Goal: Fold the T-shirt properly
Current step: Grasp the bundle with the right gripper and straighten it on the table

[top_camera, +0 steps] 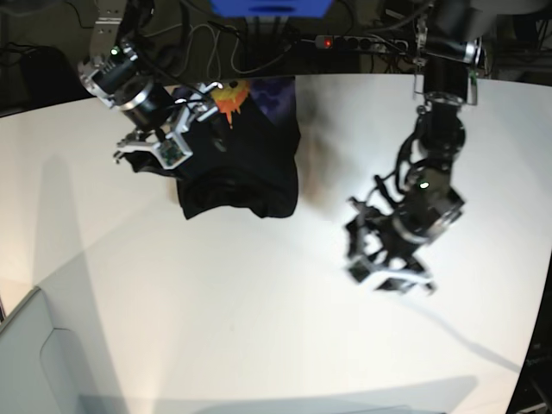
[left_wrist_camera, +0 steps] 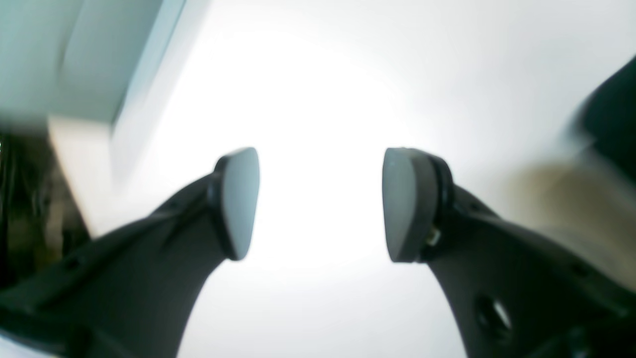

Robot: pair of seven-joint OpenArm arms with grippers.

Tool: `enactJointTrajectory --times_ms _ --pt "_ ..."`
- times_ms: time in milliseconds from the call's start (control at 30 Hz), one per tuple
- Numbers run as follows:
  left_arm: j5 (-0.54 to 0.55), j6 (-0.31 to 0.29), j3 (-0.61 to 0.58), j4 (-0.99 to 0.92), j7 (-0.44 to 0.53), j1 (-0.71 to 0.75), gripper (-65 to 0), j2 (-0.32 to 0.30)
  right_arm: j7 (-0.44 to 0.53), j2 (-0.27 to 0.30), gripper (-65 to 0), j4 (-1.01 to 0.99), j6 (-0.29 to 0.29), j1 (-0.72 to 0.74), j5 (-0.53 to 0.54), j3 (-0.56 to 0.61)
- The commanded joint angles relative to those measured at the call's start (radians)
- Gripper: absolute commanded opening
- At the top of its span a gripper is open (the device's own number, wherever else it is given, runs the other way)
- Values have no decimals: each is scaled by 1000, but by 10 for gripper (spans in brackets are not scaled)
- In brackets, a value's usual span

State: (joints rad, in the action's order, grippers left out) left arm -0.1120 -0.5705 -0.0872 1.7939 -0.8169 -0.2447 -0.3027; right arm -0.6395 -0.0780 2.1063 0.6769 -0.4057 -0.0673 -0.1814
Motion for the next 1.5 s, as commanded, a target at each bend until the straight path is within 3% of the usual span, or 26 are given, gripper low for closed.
enactJointTrajectory --times_ms 0,33,167,267,367,533,800,1067,1233,1467 --pt "7 4 56 27 17 9 -277 -14 24 7 -243 16 21 3 19 16" --pt "8 4 116 31 17 44 -277 -23 24 19 -304 16 21 3 19 32" --pt "16 2 318 27 17 149 -277 -45 14 31 -650 16 21 0 19 75" --pt "16 2 435 27 17 224 -277 -45 20 36 -617 1 21 -14 19 78" --pt "16 2 511 27 17 287 -277 -45 24 50 -650 -42 21 -26 17 78" --pt "16 0 580 28 17 365 -277 -45 37 105 -649 -155 21 -22 17 72" --pt "16 0 605 30 18 431 -277 -39 237 134 -649 -309 21 -52 17 78" --pt "18 0 605 56 18 483 -277 -34 254 128 -649 -77 21 -69 19 79" --pt "16 0 607 76 18 508 -277 -13 251 122 -649 -62 21 -68 16 239" --pt "18 0 628 76 18 563 -277 26 257 114 -648 -283 21 -26 16 394"
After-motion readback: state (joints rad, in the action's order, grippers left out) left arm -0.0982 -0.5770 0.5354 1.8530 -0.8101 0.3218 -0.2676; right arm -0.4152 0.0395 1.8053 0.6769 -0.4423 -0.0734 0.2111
